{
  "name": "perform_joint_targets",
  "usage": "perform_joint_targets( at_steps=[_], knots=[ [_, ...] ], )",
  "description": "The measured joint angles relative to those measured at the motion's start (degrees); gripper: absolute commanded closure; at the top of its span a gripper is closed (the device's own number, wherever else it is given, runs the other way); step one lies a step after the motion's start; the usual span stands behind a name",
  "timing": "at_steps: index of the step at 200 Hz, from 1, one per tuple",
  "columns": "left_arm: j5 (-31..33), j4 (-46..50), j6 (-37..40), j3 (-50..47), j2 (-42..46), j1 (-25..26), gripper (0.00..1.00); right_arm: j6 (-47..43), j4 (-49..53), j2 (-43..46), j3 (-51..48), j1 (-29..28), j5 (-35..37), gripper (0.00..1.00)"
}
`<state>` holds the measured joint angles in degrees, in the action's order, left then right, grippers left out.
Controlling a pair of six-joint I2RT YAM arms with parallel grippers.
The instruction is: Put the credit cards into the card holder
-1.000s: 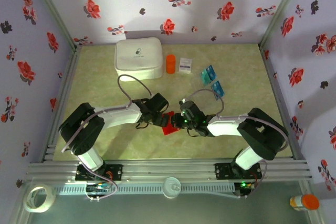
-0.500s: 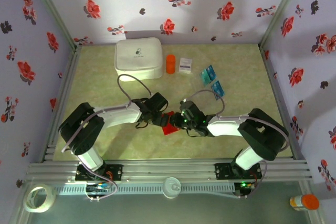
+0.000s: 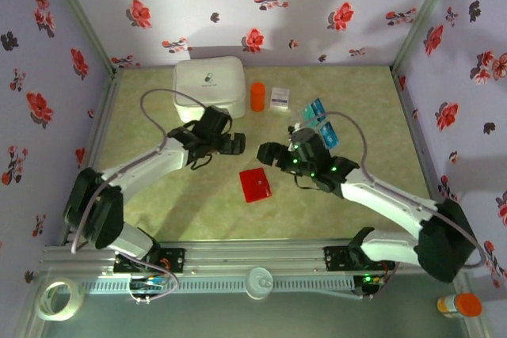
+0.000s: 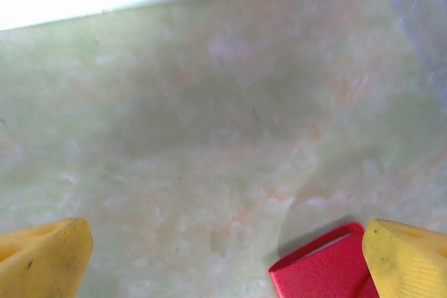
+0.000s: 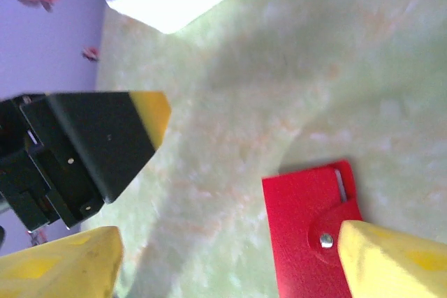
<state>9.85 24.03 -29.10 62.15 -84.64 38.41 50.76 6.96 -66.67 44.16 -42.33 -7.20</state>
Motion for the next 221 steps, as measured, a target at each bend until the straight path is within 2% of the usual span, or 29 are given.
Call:
perform_joint_targets(
  at_steps=[22, 52, 78, 92, 116, 134, 150, 184, 221],
  knots=[
    [-0.42, -0.02, -0.02, -0.04, 4.83, -3.21, 0.00, -2.60, 5.66, 4.02, 2.34, 2.80, 1.90, 0.01],
    [1.49, -2.51, 0.02, -3.10, 12.81, -7.10, 0.00, -6.36, 15.17, 9.25, 5.35, 7.02, 8.70, 0.01],
    [6.51, -7.37, 1.38, -10.43, 21.14, -9.73, 0.00, -8.50, 20.90, 14.01, 6.45, 12.31, 19.82, 0.01],
    [10.16, -11.04, 2.64, -15.34, 25.20, -11.13, 0.00, -9.60, 22.67, 15.63, 6.45, 17.11, 25.94, 0.01],
    [15.15, -16.13, 6.12, -21.88, 29.86, -15.96, 0.00, -11.56, 23.04, 14.69, 6.47, 29.81, 33.14, 0.01],
    [17.27, -18.93, 9.16, -23.21, 30.21, -21.14, 0.00, -12.39, 21.79, 11.72, 6.32, 37.77, 37.73, 0.01],
    [18.49, -22.25, 12.20, -23.87, 29.57, -25.77, 0.00, -13.62, 18.73, 8.39, 5.62, 41.44, 42.32, 0.01],
    [19.71, -32.00, 18.73, -28.24, 24.94, -32.59, 0.00, -18.38, 9.77, -1.88, 2.75, 44.70, 50.62, 0.01],
    [19.30, -40.81, 21.79, -34.64, 15.61, -33.94, 0.00, -24.02, -0.20, -11.82, -2.93, 45.44, 51.52, 0.01]
  ],
)
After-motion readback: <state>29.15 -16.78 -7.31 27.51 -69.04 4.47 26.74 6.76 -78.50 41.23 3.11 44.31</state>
